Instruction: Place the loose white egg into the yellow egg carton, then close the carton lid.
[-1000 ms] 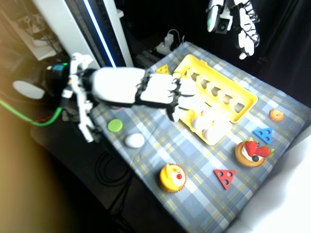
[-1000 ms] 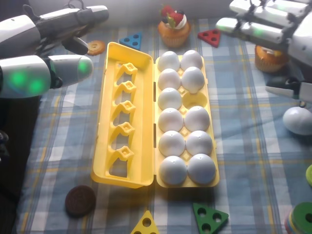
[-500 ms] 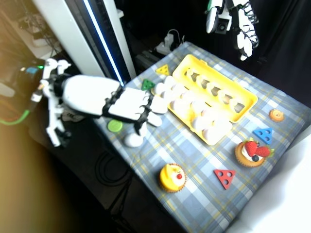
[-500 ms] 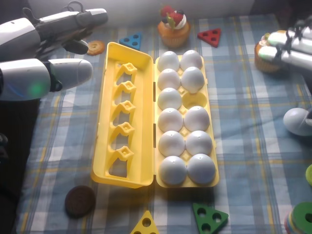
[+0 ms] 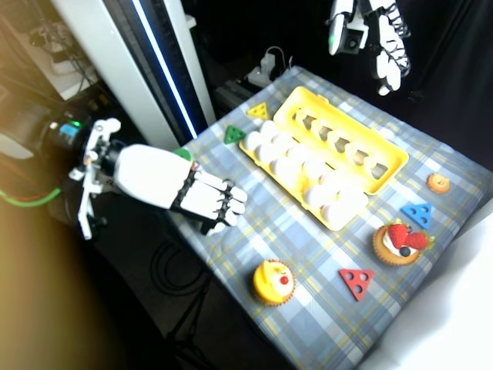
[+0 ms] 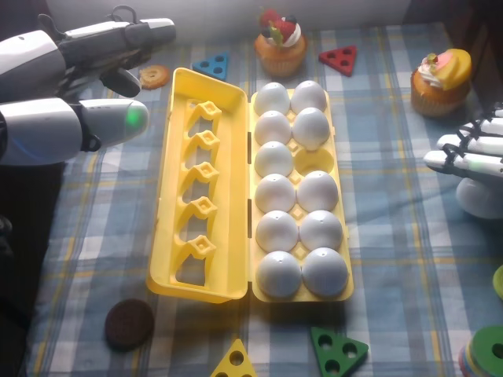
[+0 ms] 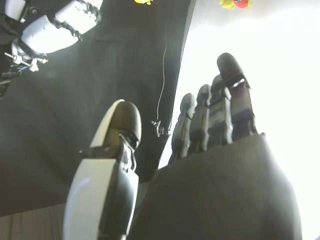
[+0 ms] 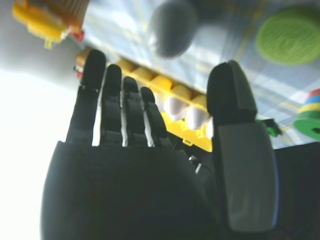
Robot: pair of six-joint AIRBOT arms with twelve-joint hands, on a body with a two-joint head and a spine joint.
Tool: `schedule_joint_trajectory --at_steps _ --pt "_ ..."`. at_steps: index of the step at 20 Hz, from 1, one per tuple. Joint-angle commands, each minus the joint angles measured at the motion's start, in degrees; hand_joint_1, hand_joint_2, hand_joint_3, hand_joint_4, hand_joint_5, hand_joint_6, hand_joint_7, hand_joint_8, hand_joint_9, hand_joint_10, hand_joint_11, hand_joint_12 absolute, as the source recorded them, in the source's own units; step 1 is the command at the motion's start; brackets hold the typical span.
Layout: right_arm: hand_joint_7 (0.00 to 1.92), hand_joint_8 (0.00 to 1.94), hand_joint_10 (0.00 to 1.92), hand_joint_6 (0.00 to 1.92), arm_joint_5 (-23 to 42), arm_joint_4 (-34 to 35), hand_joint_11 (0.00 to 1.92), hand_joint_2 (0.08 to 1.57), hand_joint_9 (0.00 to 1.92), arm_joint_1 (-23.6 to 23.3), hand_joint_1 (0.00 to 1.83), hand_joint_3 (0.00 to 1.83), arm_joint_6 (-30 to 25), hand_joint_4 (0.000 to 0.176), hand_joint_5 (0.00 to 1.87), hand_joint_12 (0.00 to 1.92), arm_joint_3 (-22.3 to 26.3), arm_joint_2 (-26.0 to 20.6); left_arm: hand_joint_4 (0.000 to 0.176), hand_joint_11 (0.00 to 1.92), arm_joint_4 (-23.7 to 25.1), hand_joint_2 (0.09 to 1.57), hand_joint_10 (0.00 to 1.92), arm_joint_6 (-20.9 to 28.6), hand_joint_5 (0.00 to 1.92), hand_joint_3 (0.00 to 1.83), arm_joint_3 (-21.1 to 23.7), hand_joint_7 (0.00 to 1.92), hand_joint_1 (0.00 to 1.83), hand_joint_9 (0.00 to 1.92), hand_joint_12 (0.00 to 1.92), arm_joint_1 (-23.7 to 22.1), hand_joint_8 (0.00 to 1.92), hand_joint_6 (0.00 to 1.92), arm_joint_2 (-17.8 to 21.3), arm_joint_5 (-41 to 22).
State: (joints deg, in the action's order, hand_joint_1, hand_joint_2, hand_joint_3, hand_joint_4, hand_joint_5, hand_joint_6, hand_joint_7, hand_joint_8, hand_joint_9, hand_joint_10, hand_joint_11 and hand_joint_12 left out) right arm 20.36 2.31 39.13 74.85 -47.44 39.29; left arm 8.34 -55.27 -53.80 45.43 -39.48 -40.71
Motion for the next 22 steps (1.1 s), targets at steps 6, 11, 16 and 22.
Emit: schedule_joint_trajectory --at_steps 6,11,16,22 --pt "0.25 0.06 0.95 0.1 3.7 1.1 0.0 1.2 0.0 -0.5 0.91 0.0 0.1 0.0 0.11 1.7 -2.5 2.8 0.005 0.0 -1.5 1.36 0.02 0.4 0.14 0.0 0.1 0.11 0.62 0.08 0.85 -0.2 0.0 0.0 0.1 -7.0" --pt "0.7 1.39 1.55 1.43 2.7 1.1 0.59 1.27 0.68 -0.5 1.31 0.01 0.1 0.0 0.41 1.84 -4.5 4.9 0.029 0.0 -1.5 1.37 0.01 0.4 0.11 0.0 0.2 0.1 0.54 0.08 0.84 0.0 0.0 0.0 0.2 -7.3" --pt "0.8 1.32 1.51 1.25 4.7 1.2 0.89 1.22 0.88 -0.5 1.36 0.0 0.1 0.0 0.63 1.77 -5.5 5.9 0.01 0.0 -1.6 1.38 0.02 0.4 0.13 0.0 0.3 0.11 0.58 0.1 0.96 0.2 0.0 0.01 0.2 -7.6" --pt "0.81 1.31 1.54 1.3 15.1 -0.9 0.78 1.23 0.83 -4.1 1.35 0.0 0.1 0.0 0.62 1.77 -3.3 4.6 0.006 0.0 -1.8 1.36 0.01 0.4 0.16 0.0 0.2 0.1 0.61 0.11 1.11 0.5 0.0 0.0 0.2 -7.7"
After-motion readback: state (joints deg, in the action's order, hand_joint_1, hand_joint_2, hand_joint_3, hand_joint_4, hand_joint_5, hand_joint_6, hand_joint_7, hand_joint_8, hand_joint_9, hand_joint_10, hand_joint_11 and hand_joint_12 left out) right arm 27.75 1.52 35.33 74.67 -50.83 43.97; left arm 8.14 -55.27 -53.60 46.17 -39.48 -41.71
